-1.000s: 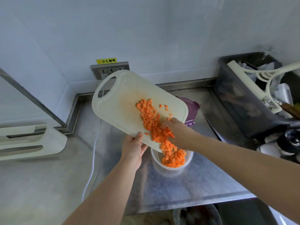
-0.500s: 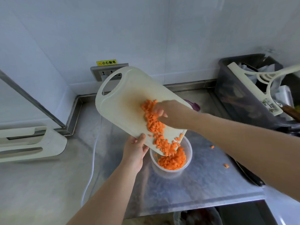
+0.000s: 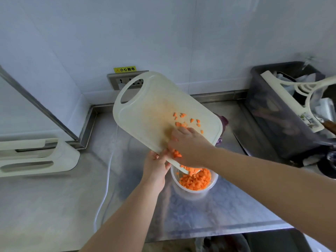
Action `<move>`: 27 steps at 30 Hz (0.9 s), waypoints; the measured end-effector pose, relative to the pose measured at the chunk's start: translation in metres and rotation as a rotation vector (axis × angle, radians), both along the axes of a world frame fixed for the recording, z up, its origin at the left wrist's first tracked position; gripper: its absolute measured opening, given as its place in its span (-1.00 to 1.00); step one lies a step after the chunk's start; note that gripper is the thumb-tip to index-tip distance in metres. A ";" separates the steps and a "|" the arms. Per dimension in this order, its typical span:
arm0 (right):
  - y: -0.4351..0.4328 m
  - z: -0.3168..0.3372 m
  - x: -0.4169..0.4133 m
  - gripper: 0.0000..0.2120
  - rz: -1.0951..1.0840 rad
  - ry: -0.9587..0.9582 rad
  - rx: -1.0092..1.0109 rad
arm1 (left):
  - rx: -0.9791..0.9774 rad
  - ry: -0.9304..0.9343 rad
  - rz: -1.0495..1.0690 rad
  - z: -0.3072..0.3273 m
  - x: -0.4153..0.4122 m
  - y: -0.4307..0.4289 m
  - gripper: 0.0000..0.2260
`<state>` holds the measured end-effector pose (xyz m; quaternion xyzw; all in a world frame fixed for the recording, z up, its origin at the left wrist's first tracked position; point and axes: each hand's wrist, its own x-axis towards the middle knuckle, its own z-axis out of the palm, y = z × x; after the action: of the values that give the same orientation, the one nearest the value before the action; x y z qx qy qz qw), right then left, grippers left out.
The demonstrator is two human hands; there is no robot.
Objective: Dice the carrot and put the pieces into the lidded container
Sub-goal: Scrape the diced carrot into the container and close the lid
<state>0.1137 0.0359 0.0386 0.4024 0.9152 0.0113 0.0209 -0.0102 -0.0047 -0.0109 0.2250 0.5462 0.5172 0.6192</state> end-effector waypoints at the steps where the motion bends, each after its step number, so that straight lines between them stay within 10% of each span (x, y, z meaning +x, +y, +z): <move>1: -0.007 -0.004 0.004 -0.73 0.011 -0.047 -0.006 | 0.002 -0.003 0.001 0.000 0.000 0.000 -0.74; 8: -0.039 -0.018 0.034 -0.68 0.020 -0.096 -0.199 | -0.007 -0.047 0.042 0.002 -0.002 0.000 -0.79; 14: 0.018 0.030 0.025 -0.65 -0.174 0.303 -0.041 | -0.006 -0.037 0.038 0.002 0.002 -0.004 -0.81; 27: -0.014 -0.018 0.045 -0.68 -0.188 0.062 -0.298 | 0.029 -0.035 0.085 0.008 0.003 -0.005 -0.77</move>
<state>0.1587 0.0219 0.0202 0.4787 0.8653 -0.1386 0.0532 -0.0074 -0.0102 -0.0027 0.2019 0.5368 0.5548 0.6027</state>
